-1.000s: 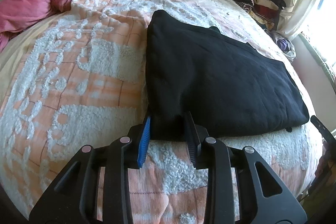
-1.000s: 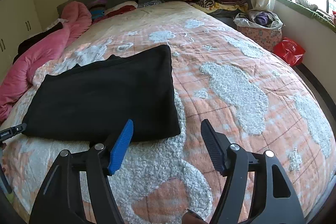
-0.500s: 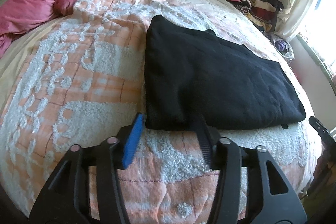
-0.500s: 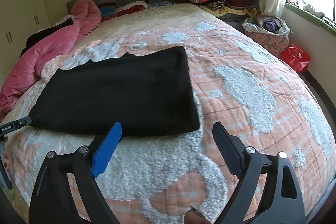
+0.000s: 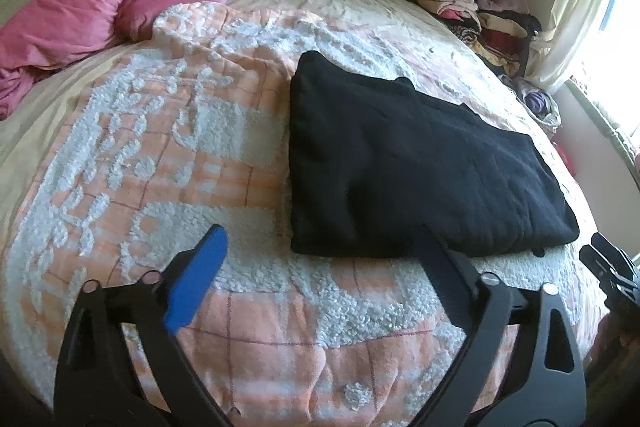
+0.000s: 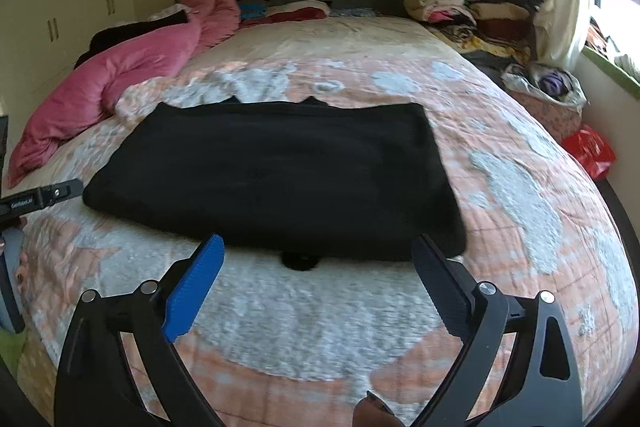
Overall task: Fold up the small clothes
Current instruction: 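Open both grippers and withdraw from the folded sweatshirt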
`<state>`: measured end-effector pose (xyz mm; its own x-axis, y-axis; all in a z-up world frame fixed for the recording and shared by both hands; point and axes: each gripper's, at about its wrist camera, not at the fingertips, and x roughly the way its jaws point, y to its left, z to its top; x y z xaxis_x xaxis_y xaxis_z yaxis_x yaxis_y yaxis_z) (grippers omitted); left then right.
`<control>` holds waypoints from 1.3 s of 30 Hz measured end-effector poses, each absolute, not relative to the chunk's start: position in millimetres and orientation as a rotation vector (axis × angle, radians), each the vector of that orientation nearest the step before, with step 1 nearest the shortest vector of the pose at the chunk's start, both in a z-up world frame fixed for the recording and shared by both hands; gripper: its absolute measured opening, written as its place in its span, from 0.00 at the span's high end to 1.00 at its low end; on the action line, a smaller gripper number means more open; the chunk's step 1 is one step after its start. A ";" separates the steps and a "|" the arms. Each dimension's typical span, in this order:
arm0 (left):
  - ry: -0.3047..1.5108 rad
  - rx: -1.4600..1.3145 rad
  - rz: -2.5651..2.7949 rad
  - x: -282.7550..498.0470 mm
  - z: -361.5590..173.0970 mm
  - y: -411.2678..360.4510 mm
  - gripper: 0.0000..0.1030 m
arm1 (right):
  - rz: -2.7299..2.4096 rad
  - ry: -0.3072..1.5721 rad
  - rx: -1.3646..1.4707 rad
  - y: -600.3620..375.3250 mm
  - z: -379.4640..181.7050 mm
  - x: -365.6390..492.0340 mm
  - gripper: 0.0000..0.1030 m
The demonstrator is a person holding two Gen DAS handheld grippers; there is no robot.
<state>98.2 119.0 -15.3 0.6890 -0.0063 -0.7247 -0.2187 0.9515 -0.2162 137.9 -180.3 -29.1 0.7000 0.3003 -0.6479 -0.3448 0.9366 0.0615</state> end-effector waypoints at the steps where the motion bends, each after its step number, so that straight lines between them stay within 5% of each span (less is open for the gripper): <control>1: 0.802 -0.299 0.120 97.7 -14.8 119.5 0.13 | 0.366 0.709 -0.074 -176.2 -28.3 137.7 0.08; 39: 0.777 -0.280 0.315 109.8 0.7 163.6 0.09 | 0.633 0.652 -0.443 -1.4 -44.8 126.1 0.08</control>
<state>109.8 163.6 0.7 0.6709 0.1738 -0.7209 -0.3772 0.9170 -0.1300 126.1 -1.4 -44.8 0.6210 0.3985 -0.6750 -0.6633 0.7259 -0.1818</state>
